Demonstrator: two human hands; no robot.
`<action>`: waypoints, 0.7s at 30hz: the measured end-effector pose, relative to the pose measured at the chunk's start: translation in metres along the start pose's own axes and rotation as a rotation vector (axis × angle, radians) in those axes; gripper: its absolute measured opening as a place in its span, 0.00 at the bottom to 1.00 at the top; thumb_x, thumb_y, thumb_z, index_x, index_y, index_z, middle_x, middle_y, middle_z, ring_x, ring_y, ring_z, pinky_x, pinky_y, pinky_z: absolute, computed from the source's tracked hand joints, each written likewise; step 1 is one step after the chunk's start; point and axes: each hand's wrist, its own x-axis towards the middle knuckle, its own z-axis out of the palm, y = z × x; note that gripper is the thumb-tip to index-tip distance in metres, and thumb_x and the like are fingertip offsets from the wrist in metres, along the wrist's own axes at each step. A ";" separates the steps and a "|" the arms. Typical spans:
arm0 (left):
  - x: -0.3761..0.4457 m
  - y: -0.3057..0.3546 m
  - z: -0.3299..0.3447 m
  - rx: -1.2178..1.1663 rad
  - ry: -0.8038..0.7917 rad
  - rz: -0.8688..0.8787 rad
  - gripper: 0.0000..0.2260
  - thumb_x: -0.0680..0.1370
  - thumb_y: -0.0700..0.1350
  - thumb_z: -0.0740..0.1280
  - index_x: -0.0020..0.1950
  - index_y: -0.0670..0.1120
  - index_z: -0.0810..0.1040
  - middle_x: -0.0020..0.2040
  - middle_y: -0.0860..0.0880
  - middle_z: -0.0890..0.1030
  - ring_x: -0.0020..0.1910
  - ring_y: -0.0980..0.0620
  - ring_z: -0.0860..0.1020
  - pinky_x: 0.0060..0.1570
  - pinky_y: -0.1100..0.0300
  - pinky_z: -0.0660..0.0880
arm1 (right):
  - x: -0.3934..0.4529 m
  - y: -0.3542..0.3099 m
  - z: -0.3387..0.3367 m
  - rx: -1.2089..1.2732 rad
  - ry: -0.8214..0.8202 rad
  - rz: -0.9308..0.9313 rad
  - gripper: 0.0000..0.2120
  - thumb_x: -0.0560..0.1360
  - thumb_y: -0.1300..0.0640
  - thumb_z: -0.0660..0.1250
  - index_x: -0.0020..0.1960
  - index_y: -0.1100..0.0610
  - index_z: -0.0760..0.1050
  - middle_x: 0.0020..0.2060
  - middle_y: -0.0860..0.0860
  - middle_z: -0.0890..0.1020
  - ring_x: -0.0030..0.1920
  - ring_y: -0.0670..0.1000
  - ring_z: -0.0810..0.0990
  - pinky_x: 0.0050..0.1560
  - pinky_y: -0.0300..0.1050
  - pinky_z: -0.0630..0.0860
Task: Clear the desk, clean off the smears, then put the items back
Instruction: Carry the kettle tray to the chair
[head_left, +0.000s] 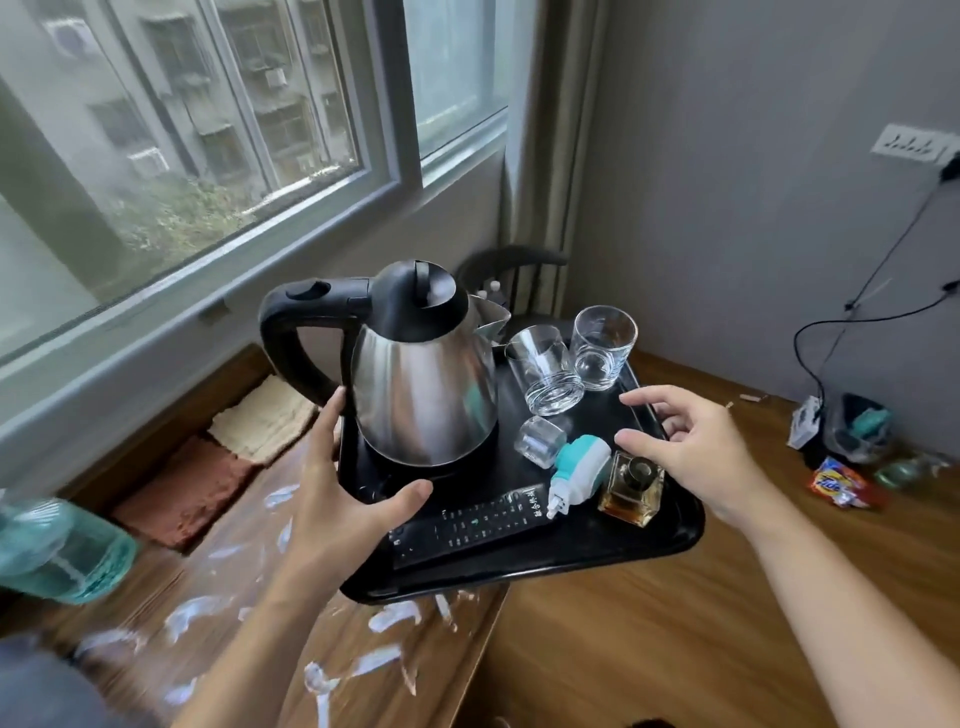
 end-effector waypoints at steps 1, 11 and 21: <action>0.014 0.002 0.011 0.003 -0.002 0.006 0.52 0.65 0.46 0.86 0.80 0.69 0.59 0.71 0.69 0.69 0.71 0.71 0.68 0.73 0.53 0.70 | 0.015 0.003 -0.005 0.002 0.005 0.000 0.19 0.67 0.59 0.82 0.53 0.43 0.84 0.45 0.51 0.78 0.39 0.50 0.71 0.47 0.48 0.76; 0.123 0.007 0.130 0.036 0.086 -0.042 0.53 0.65 0.44 0.87 0.79 0.69 0.59 0.72 0.51 0.72 0.73 0.52 0.72 0.73 0.52 0.70 | 0.179 0.059 -0.063 -0.024 -0.053 -0.063 0.18 0.67 0.57 0.82 0.53 0.43 0.84 0.47 0.48 0.78 0.40 0.49 0.69 0.46 0.44 0.75; 0.202 0.018 0.276 -0.012 0.268 -0.135 0.51 0.67 0.44 0.85 0.79 0.69 0.60 0.69 0.54 0.76 0.65 0.71 0.74 0.61 0.73 0.68 | 0.348 0.105 -0.140 -0.039 -0.229 -0.109 0.17 0.67 0.58 0.82 0.51 0.42 0.84 0.45 0.48 0.78 0.38 0.50 0.68 0.45 0.44 0.74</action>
